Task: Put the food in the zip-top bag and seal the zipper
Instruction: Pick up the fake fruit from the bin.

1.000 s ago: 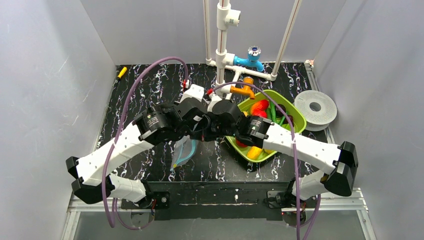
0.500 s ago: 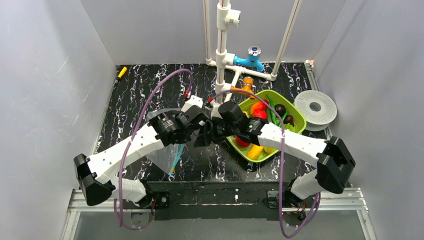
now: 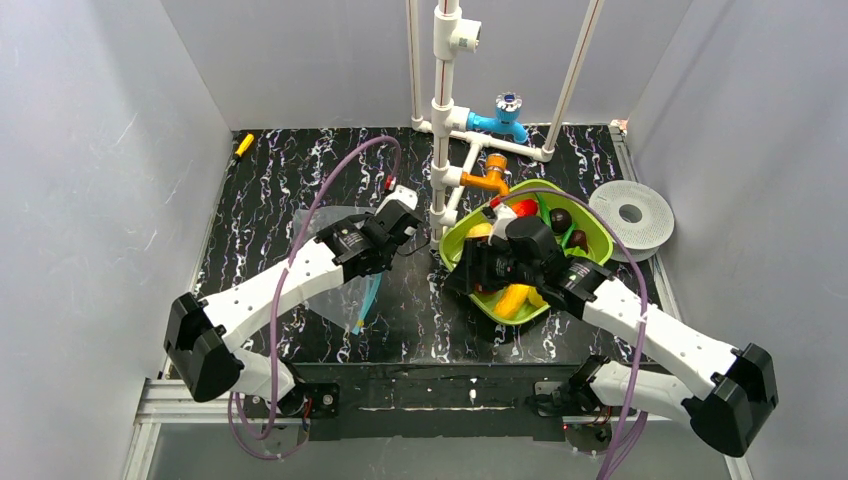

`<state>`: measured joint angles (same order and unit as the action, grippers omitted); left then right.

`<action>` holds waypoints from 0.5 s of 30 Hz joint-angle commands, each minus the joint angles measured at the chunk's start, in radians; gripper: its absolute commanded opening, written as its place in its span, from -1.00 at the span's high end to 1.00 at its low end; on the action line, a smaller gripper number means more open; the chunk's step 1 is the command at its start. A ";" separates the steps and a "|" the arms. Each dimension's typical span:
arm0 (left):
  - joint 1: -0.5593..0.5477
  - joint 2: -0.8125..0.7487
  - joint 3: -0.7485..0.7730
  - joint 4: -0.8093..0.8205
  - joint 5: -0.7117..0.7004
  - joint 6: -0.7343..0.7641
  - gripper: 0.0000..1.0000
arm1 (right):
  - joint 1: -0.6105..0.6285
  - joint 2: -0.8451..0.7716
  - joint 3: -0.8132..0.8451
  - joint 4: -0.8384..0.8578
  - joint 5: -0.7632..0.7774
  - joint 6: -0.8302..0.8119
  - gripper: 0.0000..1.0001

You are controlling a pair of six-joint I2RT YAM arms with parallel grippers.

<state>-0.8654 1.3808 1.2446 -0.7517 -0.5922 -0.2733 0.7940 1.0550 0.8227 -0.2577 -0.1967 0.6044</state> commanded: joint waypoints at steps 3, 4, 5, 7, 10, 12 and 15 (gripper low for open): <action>0.037 -0.027 -0.050 0.121 0.068 0.072 1.00 | -0.056 -0.079 -0.011 -0.206 0.356 -0.014 -0.49; 0.044 -0.027 -0.038 0.110 0.099 0.065 1.00 | -0.078 -0.087 -0.015 -0.240 0.418 0.029 -0.54; 0.048 -0.028 -0.027 0.103 0.124 0.063 1.00 | -0.114 -0.092 -0.018 -0.260 0.448 0.049 -0.61; 0.049 -0.033 -0.013 0.094 0.153 0.085 1.00 | -0.183 -0.095 -0.027 -0.276 0.448 0.066 -0.75; 0.049 -0.050 -0.015 0.081 0.129 0.121 1.00 | -0.262 -0.081 -0.030 -0.315 0.515 0.116 -0.89; 0.049 -0.079 -0.035 0.090 0.117 0.138 1.00 | -0.310 -0.068 -0.013 -0.358 0.556 0.156 -0.88; 0.049 -0.127 -0.085 0.125 0.132 0.144 1.00 | -0.347 -0.043 0.005 -0.434 0.641 0.224 -0.87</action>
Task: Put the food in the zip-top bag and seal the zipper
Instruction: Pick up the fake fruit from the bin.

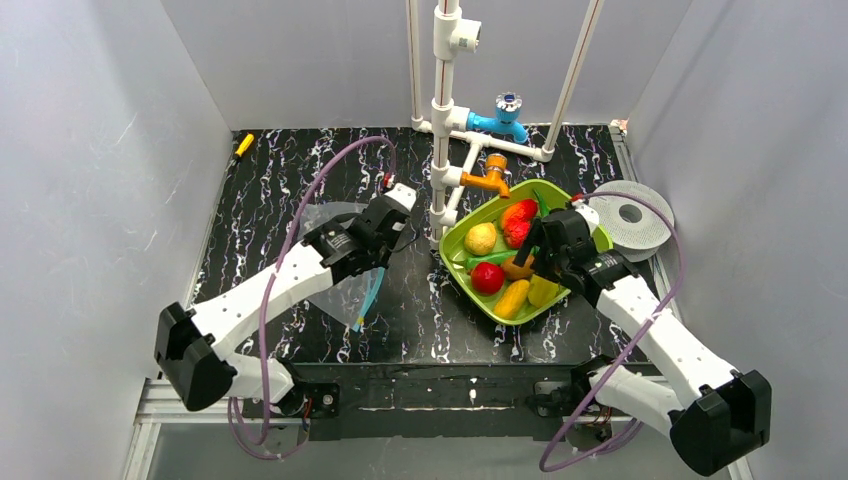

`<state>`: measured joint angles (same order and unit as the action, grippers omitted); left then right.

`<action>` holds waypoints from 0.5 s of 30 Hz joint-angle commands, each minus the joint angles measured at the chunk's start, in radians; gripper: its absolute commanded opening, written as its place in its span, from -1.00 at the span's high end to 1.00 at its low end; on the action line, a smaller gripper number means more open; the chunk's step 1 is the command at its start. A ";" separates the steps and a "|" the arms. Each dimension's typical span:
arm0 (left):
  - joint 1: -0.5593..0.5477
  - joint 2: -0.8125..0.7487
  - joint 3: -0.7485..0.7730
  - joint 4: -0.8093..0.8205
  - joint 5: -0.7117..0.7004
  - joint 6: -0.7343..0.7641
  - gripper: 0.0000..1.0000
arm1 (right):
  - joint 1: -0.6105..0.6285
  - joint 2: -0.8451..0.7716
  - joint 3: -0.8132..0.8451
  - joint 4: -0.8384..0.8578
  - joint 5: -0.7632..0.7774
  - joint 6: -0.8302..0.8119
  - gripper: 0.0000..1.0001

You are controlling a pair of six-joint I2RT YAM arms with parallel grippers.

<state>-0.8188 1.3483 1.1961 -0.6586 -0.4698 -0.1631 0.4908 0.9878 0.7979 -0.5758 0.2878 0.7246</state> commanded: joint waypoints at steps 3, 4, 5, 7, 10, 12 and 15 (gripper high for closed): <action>0.003 -0.138 -0.089 0.072 0.030 0.022 1.00 | -0.055 0.058 0.062 -0.171 0.179 0.098 -0.85; 0.000 -0.144 -0.092 0.064 0.035 0.024 1.00 | -0.055 0.071 0.075 -0.197 0.184 0.101 -0.84; 0.001 -0.151 -0.085 0.050 0.036 0.017 1.00 | -0.055 0.085 0.083 -0.215 0.185 0.105 -0.84; 0.000 -0.178 -0.089 0.051 0.016 0.016 1.00 | -0.055 0.110 0.083 -0.219 0.189 0.096 -0.87; 0.001 -0.213 -0.115 0.071 -0.006 0.025 1.00 | -0.058 0.176 0.100 -0.227 0.207 0.085 -0.90; 0.000 -0.217 -0.114 0.071 0.003 0.024 1.00 | -0.058 0.224 0.114 -0.202 0.192 0.045 -0.90; 0.001 -0.205 -0.105 0.065 0.032 0.020 1.00 | -0.058 0.306 0.143 -0.188 0.179 0.017 -0.84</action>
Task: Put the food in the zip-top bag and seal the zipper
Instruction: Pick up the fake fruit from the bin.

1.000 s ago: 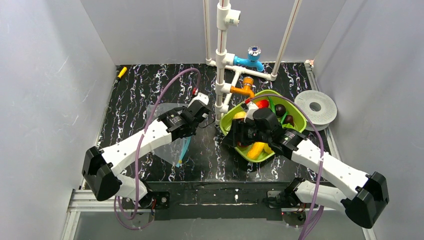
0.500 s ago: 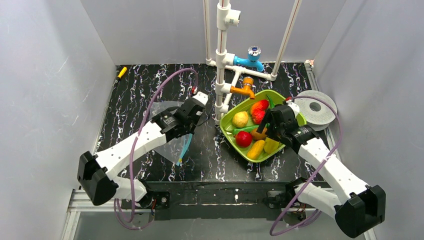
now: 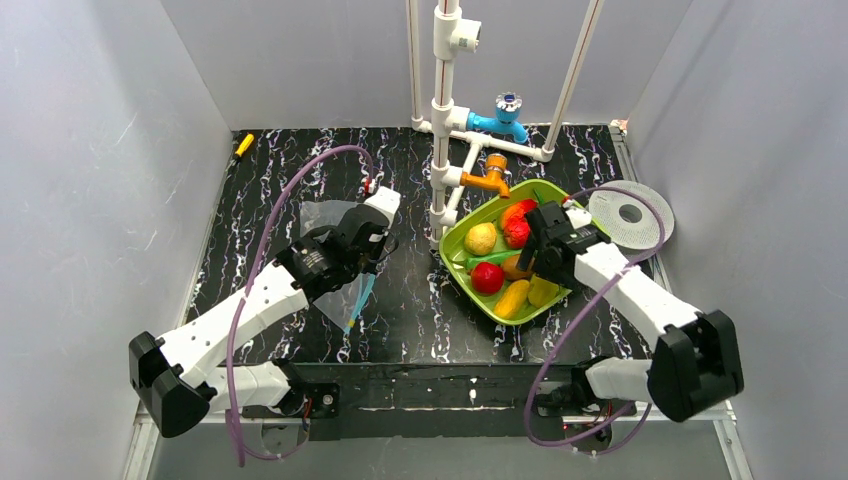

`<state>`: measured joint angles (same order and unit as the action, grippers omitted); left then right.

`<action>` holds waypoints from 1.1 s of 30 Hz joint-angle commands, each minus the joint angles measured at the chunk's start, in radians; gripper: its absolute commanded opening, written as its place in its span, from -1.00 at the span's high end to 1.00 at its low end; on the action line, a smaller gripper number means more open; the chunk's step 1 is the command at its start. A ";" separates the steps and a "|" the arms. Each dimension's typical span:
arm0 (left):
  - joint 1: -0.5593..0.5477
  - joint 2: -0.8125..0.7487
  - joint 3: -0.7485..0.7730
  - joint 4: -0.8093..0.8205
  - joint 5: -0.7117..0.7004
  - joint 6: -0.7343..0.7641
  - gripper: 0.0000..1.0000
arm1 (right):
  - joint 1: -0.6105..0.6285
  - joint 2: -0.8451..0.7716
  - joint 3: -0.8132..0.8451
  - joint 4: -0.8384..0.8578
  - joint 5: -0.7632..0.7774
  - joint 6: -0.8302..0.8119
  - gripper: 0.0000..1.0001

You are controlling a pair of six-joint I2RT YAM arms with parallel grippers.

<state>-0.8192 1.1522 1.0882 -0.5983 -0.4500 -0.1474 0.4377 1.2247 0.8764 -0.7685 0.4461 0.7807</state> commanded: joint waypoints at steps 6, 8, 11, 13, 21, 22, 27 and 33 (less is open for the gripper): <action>0.001 -0.008 0.003 0.002 0.037 -0.003 1.00 | -0.005 0.178 0.089 -0.027 -0.001 -0.042 -0.60; 0.002 -0.013 0.003 0.003 0.038 -0.005 1.00 | -0.005 0.187 0.087 -0.023 -0.008 -0.047 -0.55; 0.001 -0.014 0.002 0.003 0.039 -0.006 1.00 | -0.005 0.196 0.065 0.013 -0.003 -0.061 -0.55; 0.002 -0.011 0.001 0.003 0.039 -0.006 1.00 | -0.005 0.211 0.064 0.011 0.027 -0.062 -0.55; 0.002 0.000 -0.002 0.005 0.035 -0.008 1.00 | -0.005 0.253 0.025 0.062 0.065 -0.062 -0.40; 0.002 0.002 -0.003 0.004 0.033 -0.009 1.00 | -0.005 0.256 0.022 0.067 0.065 -0.063 -0.39; 0.001 0.013 -0.005 0.005 0.031 -0.007 1.00 | -0.004 0.232 0.030 0.074 0.058 -0.088 -0.08; 0.002 0.024 -0.005 0.006 0.030 -0.009 1.00 | -0.004 0.105 0.009 0.098 0.030 -0.110 0.11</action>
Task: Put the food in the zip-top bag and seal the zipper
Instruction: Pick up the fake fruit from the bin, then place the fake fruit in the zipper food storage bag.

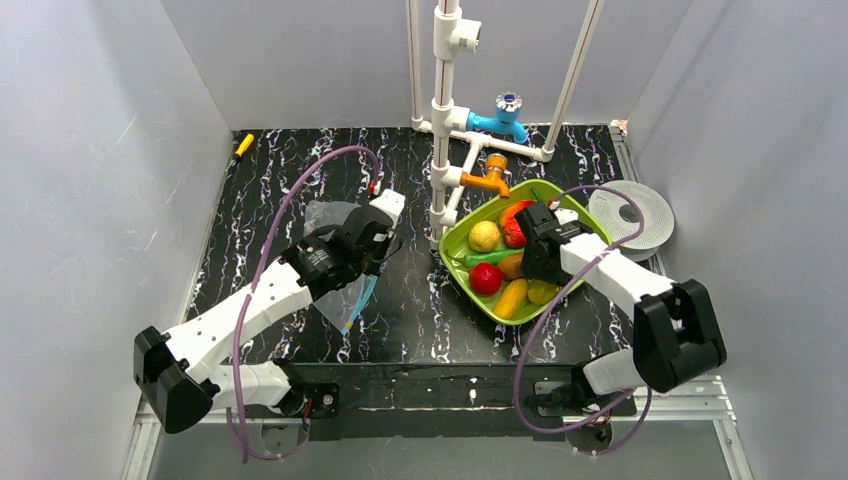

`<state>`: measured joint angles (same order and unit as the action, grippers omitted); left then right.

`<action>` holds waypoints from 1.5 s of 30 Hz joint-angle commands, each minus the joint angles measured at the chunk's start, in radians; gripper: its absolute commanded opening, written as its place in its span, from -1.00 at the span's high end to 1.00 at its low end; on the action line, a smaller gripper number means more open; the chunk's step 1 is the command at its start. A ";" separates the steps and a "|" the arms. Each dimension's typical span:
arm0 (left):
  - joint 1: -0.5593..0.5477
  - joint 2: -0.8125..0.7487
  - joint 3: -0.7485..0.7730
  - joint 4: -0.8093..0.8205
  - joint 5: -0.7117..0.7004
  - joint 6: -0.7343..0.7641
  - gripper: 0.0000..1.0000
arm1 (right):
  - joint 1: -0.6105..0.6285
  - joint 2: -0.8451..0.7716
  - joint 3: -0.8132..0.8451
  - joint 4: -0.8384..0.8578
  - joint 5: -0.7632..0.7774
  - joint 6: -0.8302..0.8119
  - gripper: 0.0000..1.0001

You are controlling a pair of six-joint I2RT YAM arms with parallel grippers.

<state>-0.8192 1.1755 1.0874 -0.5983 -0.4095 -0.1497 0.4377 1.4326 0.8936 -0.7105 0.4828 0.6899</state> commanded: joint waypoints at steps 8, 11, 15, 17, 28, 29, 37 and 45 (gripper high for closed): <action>0.002 0.004 -0.004 0.007 -0.005 -0.011 1.00 | -0.004 -0.309 -0.056 0.116 -0.090 -0.081 0.45; 0.002 0.001 -0.003 0.006 0.003 -0.014 1.00 | -0.004 -0.391 -0.090 0.173 -0.175 -0.123 0.53; 0.001 -0.009 -0.002 0.008 0.052 -0.044 1.00 | -0.003 -0.481 -0.126 0.286 -0.365 -0.143 0.62; 0.001 -0.003 0.018 -0.012 0.087 -0.082 1.00 | 0.008 -0.519 -0.141 0.355 -0.484 -0.122 0.63; 0.001 0.001 0.149 -0.217 0.344 -0.359 1.00 | 0.381 -0.499 -0.110 0.757 -0.710 -0.022 0.65; 0.000 -0.001 0.155 -0.221 0.362 -0.369 1.00 | 0.399 -0.488 -0.104 0.804 -0.739 -0.013 0.65; 0.001 0.043 0.165 -0.165 0.507 -0.440 1.00 | 0.476 -0.425 -0.070 0.958 -0.857 0.034 0.64; 0.002 -0.009 0.157 -0.105 0.546 -0.521 1.00 | 0.535 -0.351 -0.178 0.954 -0.662 0.123 0.73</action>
<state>-0.8124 1.2346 1.2240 -0.7948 0.0978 -0.6041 0.9493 1.0531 0.7467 0.2375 -0.2981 0.7486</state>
